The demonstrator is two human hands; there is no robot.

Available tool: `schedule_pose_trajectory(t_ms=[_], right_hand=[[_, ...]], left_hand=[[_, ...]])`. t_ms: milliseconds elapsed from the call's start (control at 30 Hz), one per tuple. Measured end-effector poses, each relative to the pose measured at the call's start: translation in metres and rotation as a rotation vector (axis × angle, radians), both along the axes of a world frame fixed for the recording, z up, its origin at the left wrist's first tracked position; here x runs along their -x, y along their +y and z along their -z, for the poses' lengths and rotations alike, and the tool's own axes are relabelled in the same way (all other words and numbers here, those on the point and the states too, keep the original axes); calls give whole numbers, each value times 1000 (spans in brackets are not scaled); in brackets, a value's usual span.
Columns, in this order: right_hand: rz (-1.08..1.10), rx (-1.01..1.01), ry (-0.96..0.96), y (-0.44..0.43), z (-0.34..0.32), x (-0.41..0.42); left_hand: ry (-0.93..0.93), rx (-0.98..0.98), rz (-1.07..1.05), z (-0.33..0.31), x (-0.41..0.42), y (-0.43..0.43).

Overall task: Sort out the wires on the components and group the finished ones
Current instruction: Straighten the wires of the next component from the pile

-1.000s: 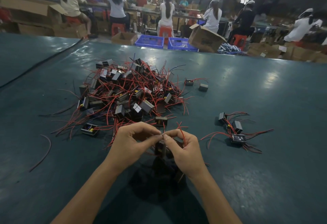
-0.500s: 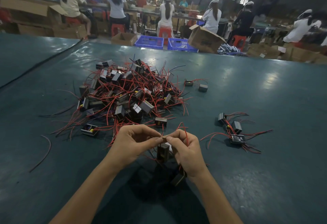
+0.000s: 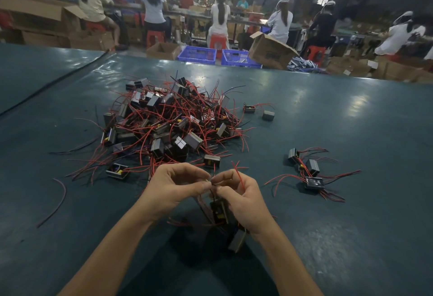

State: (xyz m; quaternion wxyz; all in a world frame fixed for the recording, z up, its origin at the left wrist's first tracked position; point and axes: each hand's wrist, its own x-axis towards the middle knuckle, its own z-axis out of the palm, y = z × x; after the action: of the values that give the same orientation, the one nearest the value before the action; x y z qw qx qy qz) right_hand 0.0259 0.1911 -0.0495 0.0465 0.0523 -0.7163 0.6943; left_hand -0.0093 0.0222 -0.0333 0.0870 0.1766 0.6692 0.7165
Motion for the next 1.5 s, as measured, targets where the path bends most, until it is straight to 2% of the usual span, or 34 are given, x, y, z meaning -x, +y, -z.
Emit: schedule_pose_trajectory(t_ms=[167,300,500,700,800,900,933,1000,1067,1100,1233,1300,1400,1500], right_hand=[[-118,-3,-20,-4,-1,-5],[-72,9,-32,-6,-4,-4],[52,-197,70,-5,2,-2],[103,-392,200,0,5,-3],[123,-472,287,0,4,-2],[173,-654,409,-2,3,-4],[190,-677,422,-3,3,-4],[206,-615,405,-2,4,-4],[178,-467,314,-1,3,-3],[147,-389,262,0,2,-3],[63,-175,119,3,-4,-3],[40,-98,56,4,-5,-2],[10,-46,11,3,-5,-1],[-25,-49,28,4,-4,-1]], left_hand=[[4,10,-2,-3,0,-2],[40,33,14,-3,1,-4],[127,217,40,0,1,-5],[89,209,25,-4,-1,-5],[-23,168,-17,-4,-1,-2],[-331,25,-42,-1,1,1],[-403,-17,-27,0,1,1],[-430,-91,14,1,1,1],[-344,-142,30,2,-1,3],[-242,-117,17,2,-2,4],[395,134,-62,7,-3,7],[590,168,-87,9,-1,5],[807,251,-123,13,1,3],[883,337,-123,14,1,1]])
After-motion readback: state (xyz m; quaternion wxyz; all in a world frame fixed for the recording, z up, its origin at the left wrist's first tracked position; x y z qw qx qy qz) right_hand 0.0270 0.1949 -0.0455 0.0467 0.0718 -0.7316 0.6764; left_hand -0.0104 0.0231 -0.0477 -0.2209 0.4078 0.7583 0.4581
